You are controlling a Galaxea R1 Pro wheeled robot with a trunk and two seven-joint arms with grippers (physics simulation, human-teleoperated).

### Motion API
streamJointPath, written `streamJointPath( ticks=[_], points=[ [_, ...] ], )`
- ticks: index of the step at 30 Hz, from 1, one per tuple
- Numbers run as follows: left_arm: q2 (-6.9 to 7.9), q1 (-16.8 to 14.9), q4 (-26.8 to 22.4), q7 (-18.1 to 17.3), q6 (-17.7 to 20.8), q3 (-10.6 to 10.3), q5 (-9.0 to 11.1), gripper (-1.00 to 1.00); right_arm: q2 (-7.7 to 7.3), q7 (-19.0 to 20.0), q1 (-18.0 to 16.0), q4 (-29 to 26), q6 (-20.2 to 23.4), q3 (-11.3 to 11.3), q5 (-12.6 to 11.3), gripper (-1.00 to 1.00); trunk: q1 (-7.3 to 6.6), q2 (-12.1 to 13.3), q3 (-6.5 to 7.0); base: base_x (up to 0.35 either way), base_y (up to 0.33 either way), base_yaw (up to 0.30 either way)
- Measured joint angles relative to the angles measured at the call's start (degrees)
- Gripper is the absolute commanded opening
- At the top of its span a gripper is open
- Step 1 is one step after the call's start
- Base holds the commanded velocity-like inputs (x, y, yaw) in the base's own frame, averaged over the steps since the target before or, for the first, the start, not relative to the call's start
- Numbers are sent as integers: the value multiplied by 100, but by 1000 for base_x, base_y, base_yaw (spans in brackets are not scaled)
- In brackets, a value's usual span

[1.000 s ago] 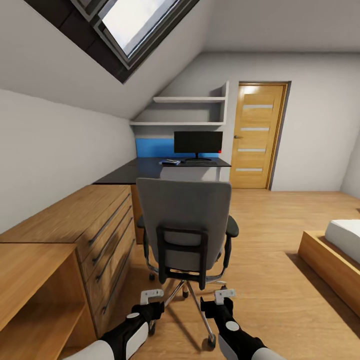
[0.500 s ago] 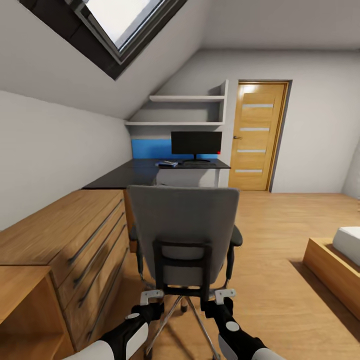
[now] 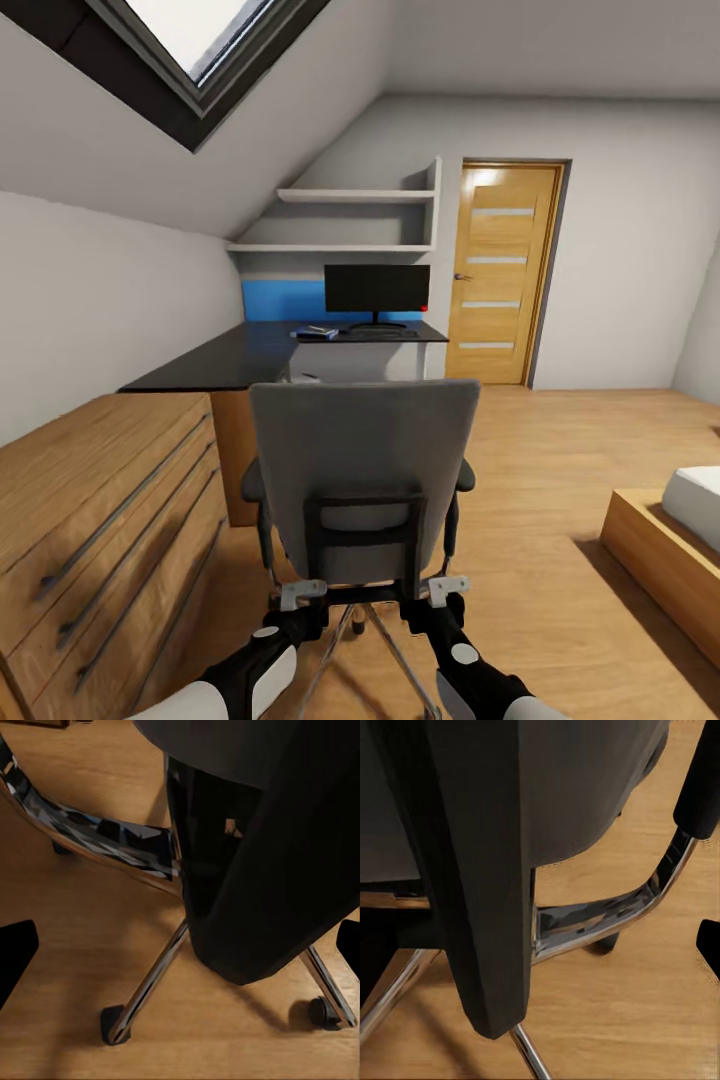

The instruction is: In the bedroom, organize the workspace by keeping the computer under the desk, ensuring the monitor is on the desk, placing the keyboard on the desk next to the monitor, placing the mouse on the desk next to the keyboard, moving the folder from the swivel chair onto the desk next to the mouse, stacking the notebook on top of the folder with the pen on top of the notebook, and positioning the swivel chair next to the desk.

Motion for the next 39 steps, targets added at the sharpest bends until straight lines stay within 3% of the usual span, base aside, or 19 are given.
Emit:
streamJointPath(
  ticks=[34, 39],
  points=[
    [-2, 0, 41, -10, -3, -30, -7, 100, 6, 9, 0, 31, 2, 38, 31, 100, -1, -1, 0, 318, -133, 0],
    [5, 1, 52, 21, -7, 45, -47, 100, -21, -26, -1, 73, -22, -95, -27, 100, 0, -1, 0, 318, -130, 0]
  ],
)
